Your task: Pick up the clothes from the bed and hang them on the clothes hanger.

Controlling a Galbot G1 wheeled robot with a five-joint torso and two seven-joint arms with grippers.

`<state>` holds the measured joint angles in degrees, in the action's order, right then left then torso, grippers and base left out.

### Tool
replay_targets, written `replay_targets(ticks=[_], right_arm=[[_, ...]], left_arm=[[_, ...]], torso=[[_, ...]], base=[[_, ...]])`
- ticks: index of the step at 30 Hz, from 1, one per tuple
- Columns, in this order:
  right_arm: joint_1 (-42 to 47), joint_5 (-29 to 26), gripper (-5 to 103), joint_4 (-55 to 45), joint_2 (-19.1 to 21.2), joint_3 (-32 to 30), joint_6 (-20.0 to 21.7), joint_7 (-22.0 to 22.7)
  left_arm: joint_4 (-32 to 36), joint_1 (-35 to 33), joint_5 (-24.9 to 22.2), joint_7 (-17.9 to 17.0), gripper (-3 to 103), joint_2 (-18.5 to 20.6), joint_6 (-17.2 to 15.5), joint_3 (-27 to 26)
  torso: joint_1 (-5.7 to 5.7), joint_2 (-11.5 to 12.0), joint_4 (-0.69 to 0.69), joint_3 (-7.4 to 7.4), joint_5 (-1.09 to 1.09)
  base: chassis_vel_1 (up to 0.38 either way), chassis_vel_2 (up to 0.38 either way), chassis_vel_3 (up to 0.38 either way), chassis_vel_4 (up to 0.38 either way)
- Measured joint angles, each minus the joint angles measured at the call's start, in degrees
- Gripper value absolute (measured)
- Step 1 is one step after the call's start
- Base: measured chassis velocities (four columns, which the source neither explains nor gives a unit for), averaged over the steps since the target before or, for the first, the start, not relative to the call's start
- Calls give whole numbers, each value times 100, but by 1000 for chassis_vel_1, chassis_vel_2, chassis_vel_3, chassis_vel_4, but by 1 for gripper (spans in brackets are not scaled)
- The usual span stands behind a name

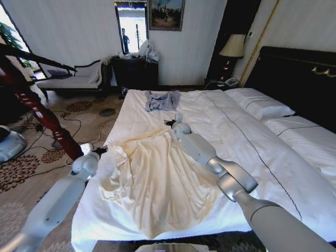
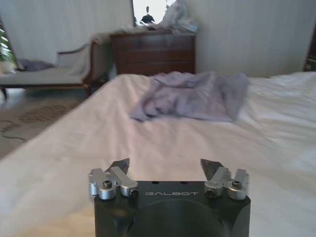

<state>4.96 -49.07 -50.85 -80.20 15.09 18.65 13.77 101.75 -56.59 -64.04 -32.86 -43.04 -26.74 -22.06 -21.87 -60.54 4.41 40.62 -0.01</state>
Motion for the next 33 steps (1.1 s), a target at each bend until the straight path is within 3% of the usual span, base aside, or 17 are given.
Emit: replay_targets(ticks=[2, 4, 5, 7, 9, 12, 15, 18, 20, 23, 25, 26, 28, 30, 33], right_arm=[[152, -280, 90, -512, 199, -3, 90, 164], [198, -335, 95, -651, 263, -12, 108, 202], [409, -541, 99, -1295, 584, -70, 178, 384], [621, -724, 100, -1902, 945, -129, 248, 544], [680, -774, 100, -2070, 1060, -144, 272, 591], [1357, -1017, 100, -3196, 2055, -379, 355, 898], [1799, -952, 100, -3647, 2408, -521, 336, 938], [2803, -737, 100, -4655, 2968, -1060, 259, 942], [3018, -715, 100, -4834, 3054, -1218, 256, 949], [4279, -635, 100, -5449, 3344, -2075, 293, 986], [4443, -636, 100, -5491, 3367, -2196, 317, 999], [4968, -665, 100, -5572, 3426, -2630, 386, 1034], [5172, -703, 100, -5593, 3436, -2829, 426, 1048], [5781, -970, 100, -5675, 3429, -3430, 644, 1129], [6171, -999, 100, -5672, 3405, -3755, 755, 1105]], left_arm=[[497, -538, -11, -12, 72, 198, -70, -392], [587, -634, -14, -30, 77, 228, -96, -457], [925, -1045, -34, -70, 83, 306, -156, -706], [1180, -1415, -78, -71, 93, 321, -169, -928], [1263, -1547, -93, -51, 93, 323, -169, -1000], [1655, -2442, 37, 277, 100, 278, 27, -1453], [1833, -2828, 118, 491, 100, 199, 192, -1727], [2172, -3544, 295, 771, 100, -29, 445, -2196], [2210, -3653, 347, 795, 100, -68, 468, -2239], [2339, -4099, 635, 840, 99, -344, 562, -2303], [2360, -4137, 659, 840, 99, -389, 565, -2295], [2470, -4272, 761, 838, 99, -565, 571, -2263], [2522, -4335, 824, 837, 99, -631, 573, -2255], [2691, -4596, 1000, 861, 99, -767, 598, -2266], [2787, -4807, 1111, 904, 99, -811, 619, -2312]], torso=[[1, 0, -3, -1, 1], [2, 0, -2, -1, 2], [2, -1, 6, -1, 1], [0, 0, 8, -1, 1], [0, 0, 8, 0, 3], [0, -1, 9, -1, 0], [1, -1, 9, -1, 4], [1, -1, 4, -1, 5], [1, 0, 3, -1, 4], [2, -1, 6, -1, 4], [2, -1, 6, -1, 4], [2, -1, 7, -1, 3], [1, -1, 6, -1, 3], [0, -1, 4, 0, 2], [0, -1, 5, -1, 4]], base=[[0, 0, 0, 0], [0, 0, 0, 0], [0, 0, 0, 0], [0, 0, 0, 0], [0, 0, 0, 0], [0, 0, 0, 0], [0, 0, 0, 0], [0, 0, 0, 0], [0, 0, 0, 0], [0, 0, 0, 0], [0, 0, 0, 0], [0, 0, 0, 0], [0, 0, 0, 0], [0, 0, 0, 0], [0, 0, 0, 0]])
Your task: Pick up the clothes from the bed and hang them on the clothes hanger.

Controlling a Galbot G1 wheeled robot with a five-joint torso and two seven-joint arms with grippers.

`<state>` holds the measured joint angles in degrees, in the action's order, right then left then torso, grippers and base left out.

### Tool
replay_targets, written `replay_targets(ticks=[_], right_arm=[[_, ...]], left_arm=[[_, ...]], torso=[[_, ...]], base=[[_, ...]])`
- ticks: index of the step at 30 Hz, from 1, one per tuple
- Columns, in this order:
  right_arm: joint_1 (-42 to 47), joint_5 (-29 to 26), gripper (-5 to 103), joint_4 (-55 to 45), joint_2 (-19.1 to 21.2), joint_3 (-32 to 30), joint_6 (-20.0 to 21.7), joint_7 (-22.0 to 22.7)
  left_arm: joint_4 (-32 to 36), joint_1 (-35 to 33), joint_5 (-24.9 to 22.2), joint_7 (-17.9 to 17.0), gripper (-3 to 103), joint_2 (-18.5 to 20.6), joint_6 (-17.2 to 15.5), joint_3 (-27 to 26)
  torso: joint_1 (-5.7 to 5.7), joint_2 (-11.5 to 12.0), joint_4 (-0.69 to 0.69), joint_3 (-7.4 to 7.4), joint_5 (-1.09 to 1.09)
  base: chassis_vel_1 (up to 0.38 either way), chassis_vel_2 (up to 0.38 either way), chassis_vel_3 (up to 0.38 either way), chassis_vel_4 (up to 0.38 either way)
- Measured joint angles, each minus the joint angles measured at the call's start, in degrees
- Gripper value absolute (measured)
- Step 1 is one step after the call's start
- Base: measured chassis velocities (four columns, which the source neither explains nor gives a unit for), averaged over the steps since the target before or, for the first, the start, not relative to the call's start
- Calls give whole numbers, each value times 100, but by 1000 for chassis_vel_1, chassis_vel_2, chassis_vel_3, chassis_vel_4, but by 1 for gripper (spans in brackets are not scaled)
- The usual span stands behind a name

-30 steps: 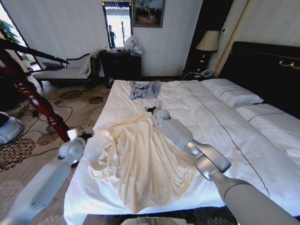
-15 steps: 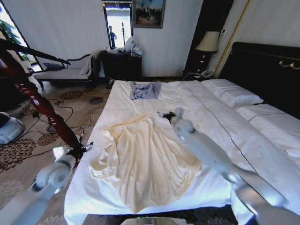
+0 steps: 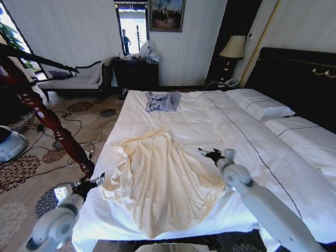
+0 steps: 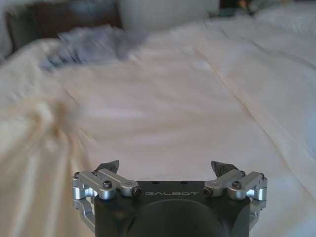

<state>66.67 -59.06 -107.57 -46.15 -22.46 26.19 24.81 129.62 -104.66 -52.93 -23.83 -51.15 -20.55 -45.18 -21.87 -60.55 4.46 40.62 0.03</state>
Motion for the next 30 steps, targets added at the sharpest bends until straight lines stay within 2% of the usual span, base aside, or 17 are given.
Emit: replay_targets(ticks=[4, 8, 17, 19, 22, 23, 25, 28, 30], right_arm=[[292, 43, 100, 93, -46, -244, 104, -54], [731, 90, 100, 198, -108, -563, 474, -59], [1004, -100, 100, 170, -172, -708, 1069, 190], [1014, -166, 103, 169, -172, -708, 1129, 188], [998, -452, 90, 162, -169, -683, 1236, 178], [998, -452, 90, 162, -169, -683, 1236, 178], [988, -648, 80, 85, -171, -659, 1301, 176], [999, -729, 74, 5, -174, -631, 1344, 176], [1039, -789, 63, -110, -176, -584, 1400, 176]], left_arm=[[28, -148, 159, 34, 99, -42, 45, -19], [125, -314, 269, 70, 99, -130, 79, -39], [106, -275, 305, 74, 99, -195, 101, -1], [96, -262, 302, 74, 99, -198, 102, 4], [63, -242, 278, 73, 99, -200, 102, 5], [63, -242, 278, 73, 99, -200, 102, 5], [51, -231, 239, 73, 99, -209, 102, -14], [49, -227, 202, 71, 99, -222, 103, -43], [38, -221, 178, 70, 99, -233, 103, -75]], torso=[[0, 0, -1, 0, -3], [-1, 1, 0, 1, 0], [-1, 1, 0, 1, -2], [-1, 1, 0, 1, -2], [-1, 1, 0, 1, -4], [-1, 1, 0, 1, -4], [-1, 1, 0, 1, -4], [-1, 1, -1, 1, -3], [-1, 1, -1, 1, -3]], base=[[0, 0, 0, 0], [0, 0, 0, 0], [0, 0, 0, 0], [0, 0, 0, 0], [0, 0, 0, 0], [0, 0, 0, 0], [0, 0, 0, 0], [0, 0, 0, 0], [0, 0, 0, 0]])
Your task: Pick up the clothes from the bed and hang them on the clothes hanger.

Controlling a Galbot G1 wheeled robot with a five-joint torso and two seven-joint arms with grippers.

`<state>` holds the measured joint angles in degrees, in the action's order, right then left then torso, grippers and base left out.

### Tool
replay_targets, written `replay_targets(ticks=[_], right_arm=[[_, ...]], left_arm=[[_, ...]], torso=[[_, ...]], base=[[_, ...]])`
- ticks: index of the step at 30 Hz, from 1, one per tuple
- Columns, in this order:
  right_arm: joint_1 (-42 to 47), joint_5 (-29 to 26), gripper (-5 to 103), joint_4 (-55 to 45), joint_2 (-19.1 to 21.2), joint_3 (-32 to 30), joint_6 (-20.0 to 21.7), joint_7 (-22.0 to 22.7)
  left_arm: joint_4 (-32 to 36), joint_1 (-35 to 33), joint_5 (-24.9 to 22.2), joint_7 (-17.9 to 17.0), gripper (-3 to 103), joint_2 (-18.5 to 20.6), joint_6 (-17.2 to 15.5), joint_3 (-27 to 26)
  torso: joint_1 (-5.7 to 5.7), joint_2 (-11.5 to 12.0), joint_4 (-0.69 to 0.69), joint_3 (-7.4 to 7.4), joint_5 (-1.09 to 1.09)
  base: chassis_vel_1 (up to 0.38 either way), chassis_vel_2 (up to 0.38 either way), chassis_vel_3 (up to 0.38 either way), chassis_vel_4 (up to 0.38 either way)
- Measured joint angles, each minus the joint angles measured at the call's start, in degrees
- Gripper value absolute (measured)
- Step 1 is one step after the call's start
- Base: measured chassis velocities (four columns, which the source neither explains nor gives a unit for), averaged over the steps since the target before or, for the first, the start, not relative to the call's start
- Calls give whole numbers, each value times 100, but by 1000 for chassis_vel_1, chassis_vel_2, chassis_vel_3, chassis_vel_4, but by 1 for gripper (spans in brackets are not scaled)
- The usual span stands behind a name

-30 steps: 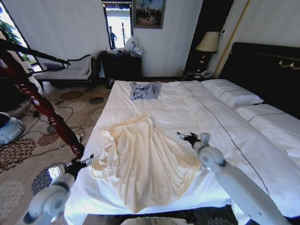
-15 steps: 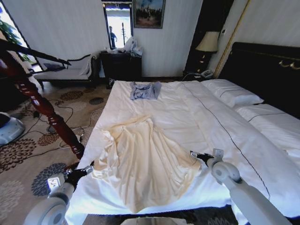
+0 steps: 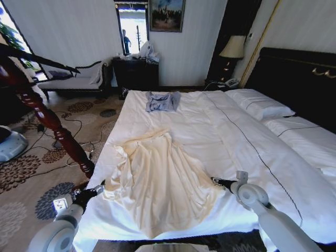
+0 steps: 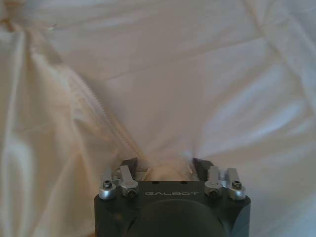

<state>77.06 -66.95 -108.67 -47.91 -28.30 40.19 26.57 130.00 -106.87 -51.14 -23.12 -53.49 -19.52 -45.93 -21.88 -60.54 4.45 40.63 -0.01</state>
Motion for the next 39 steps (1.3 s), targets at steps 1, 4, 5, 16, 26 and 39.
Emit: replay_targets(ticks=[1, 4, 5, 16, 26, 39], right_arm=[[22, -21, 57, -48, -11, 24, 14, 0], [44, -49, 47, -99, -33, 51, 19, 5], [56, -53, 47, -117, -40, 58, 19, 5], [243, -61, 8, -693, -157, -98, -400, 81], [449, -504, 8, -1893, 4, -485, -392, 235], [1967, 509, 8, -2930, 369, -559, -51, -950]], left_arm=[[-5, 7, -13, 0, 99, -12, 1, -12], [-3, 11, -26, -3, 99, -38, 4, -20], [6, 8, -27, -4, 99, -51, 5, -22], [73, -35, 15, -10, 99, -173, 27, -17], [113, -17, 37, -20, 99, -260, 40, 14], [146, -149, 9, 44, 99, -383, 69, -137]], torso=[[0, 0, 0, 0, 0], [0, 0, 0, 0, 1], [0, 0, 0, 0, 0], [0, 1, 0, 0, 2], [0, 1, -1, 0, 0], [1, 0, 1, -1, -2]], base=[[0, 0, 0, 0], [0, 0, 0, 0], [0, 0, 0, 0], [0, 0, 0, 0], [0, 0, 0, 0], [0, 0, 0, 0]])
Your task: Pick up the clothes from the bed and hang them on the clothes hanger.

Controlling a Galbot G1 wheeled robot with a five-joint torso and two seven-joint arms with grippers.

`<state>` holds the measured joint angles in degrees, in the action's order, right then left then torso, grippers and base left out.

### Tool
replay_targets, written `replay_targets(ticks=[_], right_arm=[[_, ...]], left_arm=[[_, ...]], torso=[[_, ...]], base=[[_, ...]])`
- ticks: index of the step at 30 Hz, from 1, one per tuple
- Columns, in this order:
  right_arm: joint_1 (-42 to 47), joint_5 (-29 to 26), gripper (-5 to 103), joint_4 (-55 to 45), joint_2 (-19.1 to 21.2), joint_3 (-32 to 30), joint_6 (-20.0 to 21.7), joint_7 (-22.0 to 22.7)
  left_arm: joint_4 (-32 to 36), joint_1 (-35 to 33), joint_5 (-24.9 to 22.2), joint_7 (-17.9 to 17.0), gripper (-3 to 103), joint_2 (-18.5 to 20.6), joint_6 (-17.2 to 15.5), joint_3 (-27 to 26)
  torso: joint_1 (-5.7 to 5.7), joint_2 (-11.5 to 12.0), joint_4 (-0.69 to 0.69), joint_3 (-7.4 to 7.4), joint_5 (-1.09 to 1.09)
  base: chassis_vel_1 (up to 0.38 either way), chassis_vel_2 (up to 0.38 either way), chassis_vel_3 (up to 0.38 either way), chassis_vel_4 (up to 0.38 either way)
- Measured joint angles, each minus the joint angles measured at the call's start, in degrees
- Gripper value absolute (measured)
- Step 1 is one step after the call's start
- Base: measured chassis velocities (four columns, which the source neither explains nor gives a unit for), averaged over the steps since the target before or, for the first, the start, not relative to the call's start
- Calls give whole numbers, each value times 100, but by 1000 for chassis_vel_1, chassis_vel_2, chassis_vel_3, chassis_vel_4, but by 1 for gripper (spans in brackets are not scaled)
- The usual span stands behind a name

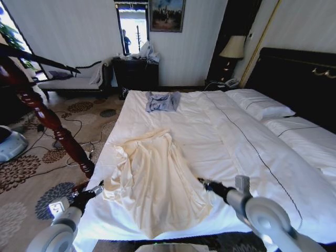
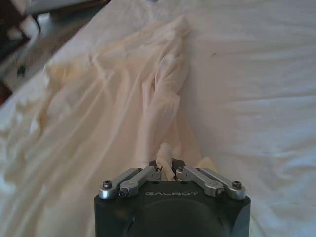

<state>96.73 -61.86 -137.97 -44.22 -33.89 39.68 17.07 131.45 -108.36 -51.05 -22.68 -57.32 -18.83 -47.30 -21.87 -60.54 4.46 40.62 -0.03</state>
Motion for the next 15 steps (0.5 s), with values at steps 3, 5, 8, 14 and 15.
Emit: replay_targets(ticks=[3, 5, 8, 14, 15], right_arm=[[-224, 389, 8, 338, -51, 324, -29, -81], [-390, 447, 8, 505, -88, 453, -35, -64], [-564, 584, 12, 686, -86, 503, -33, -8], [-531, 1573, 33, 608, 55, 124, 13, 36], [-522, 1790, 38, 578, 89, 20, 26, 70]], left_arm=[[2, 22, 12, -4, 99, -14, 1, 50], [26, 18, 22, -8, 99, -17, 0, 63], [71, -55, 32, -11, 99, -19, -5, 24], [53, -232, 85, 37, 99, -39, 1, -137], [50, -242, 88, 41, 99, -43, 2, -143]], torso=[[0, 0, -1, 1, 4], [0, 1, -2, 1, 5], [-1, 1, -2, 2, 4], [0, 1, -1, 1, 2], [-1, 1, -1, 1, 2]], base=[[0, 0, 0, 0], [0, 0, 0, 0], [0, 0, 0, 0], [0, 0, 0, 0], [0, 0, 0, 0]])
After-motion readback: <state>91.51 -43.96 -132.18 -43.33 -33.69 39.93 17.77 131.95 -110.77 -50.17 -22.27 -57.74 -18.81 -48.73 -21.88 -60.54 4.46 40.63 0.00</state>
